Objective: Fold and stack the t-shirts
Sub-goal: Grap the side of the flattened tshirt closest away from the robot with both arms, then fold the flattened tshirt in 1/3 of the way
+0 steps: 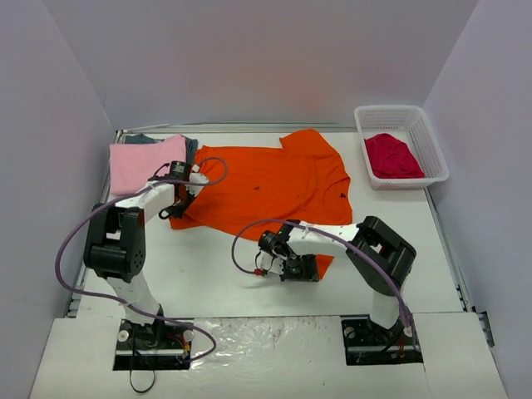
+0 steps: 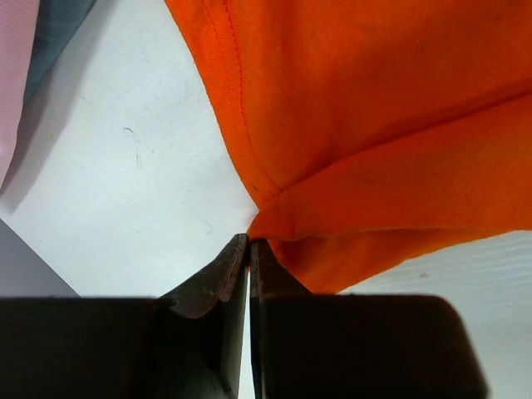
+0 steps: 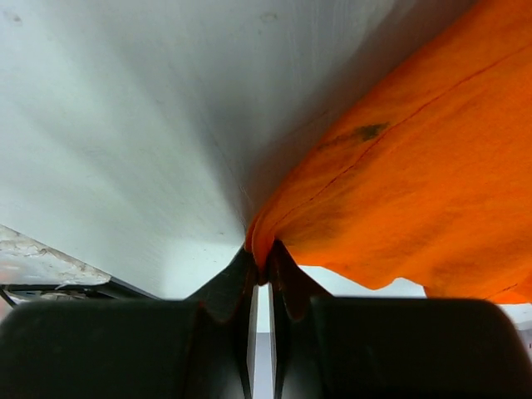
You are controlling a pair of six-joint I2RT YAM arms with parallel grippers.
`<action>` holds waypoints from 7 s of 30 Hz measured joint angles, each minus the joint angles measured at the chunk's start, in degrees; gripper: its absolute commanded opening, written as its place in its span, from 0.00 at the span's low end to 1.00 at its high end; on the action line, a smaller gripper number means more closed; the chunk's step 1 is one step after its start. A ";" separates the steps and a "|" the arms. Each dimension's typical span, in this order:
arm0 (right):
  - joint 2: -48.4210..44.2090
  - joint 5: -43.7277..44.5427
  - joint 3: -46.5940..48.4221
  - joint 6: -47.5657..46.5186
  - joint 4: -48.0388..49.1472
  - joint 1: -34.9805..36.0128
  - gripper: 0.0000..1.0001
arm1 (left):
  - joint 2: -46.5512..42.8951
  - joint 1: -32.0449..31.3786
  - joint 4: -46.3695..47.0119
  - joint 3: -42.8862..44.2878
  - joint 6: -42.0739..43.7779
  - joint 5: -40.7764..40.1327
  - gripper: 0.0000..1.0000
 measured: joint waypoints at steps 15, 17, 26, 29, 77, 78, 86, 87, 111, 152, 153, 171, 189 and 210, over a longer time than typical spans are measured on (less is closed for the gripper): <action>-16.15 -7.89 13.40 -14.03 -13.03 -28.50 0.00 | -16.90 -5.79 -7.41 -3.43 3.34 4.68 0.02; -18.38 -8.57 13.44 -15.32 -15.78 -29.86 0.00 | -20.48 -6.40 -9.09 -4.85 4.13 5.20 0.02; -24.20 -8.57 10.12 -16.24 -19.96 -30.82 0.00 | -34.40 -6.49 -16.24 -10.78 8.07 5.97 0.02; -26.49 -8.55 9.42 -16.13 -20.22 -30.97 0.00 | -38.36 -6.51 -17.99 -12.87 9.79 7.08 0.02; -0.39 -7.56 32.54 -17.18 -17.75 -38.84 0.00 | -27.69 -7.02 -12.07 -10.34 12.00 2.45 0.02; 0.46 -7.43 33.79 -17.16 -17.75 -39.08 0.00 | -26.67 -6.95 -11.85 -9.88 12.02 2.45 0.02; 7.28 -6.97 43.12 -17.18 -17.94 -39.85 0.00 | -20.02 -6.75 -10.21 -7.28 12.24 2.05 0.02; 8.04 -6.95 44.02 -17.16 -17.97 -39.85 0.00 | -19.32 -6.75 -9.97 -6.93 12.24 1.97 0.02; 23.32 -6.40 57.46 -17.16 -18.60 -40.41 0.00 | -12.07 -6.71 -6.12 -4.24 11.74 0.68 0.03; 19.15 -16.96 41.40 -13.94 -13.66 -32.70 0.01 | -26.16 -3.21 -7.30 -5.64 3.91 -0.74 0.35; 19.69 -17.03 41.62 -13.94 -13.51 -32.65 0.01 | -26.16 -3.21 -7.34 -5.70 3.80 -0.70 0.35; 27.91 -16.87 53.44 -13.46 -13.51 -32.28 0.04 | -26.36 -2.95 -7.13 -7.61 2.45 -0.09 0.35; 29.83 -15.04 65.88 -11.98 -12.96 -32.30 0.02 | -26.36 -2.58 -7.21 -7.74 1.18 -0.11 0.35; 12.37 -16.50 34.97 -9.70 -7.37 -31.19 0.02 | -26.49 -2.58 -6.78 -8.52 0.83 1.25 0.36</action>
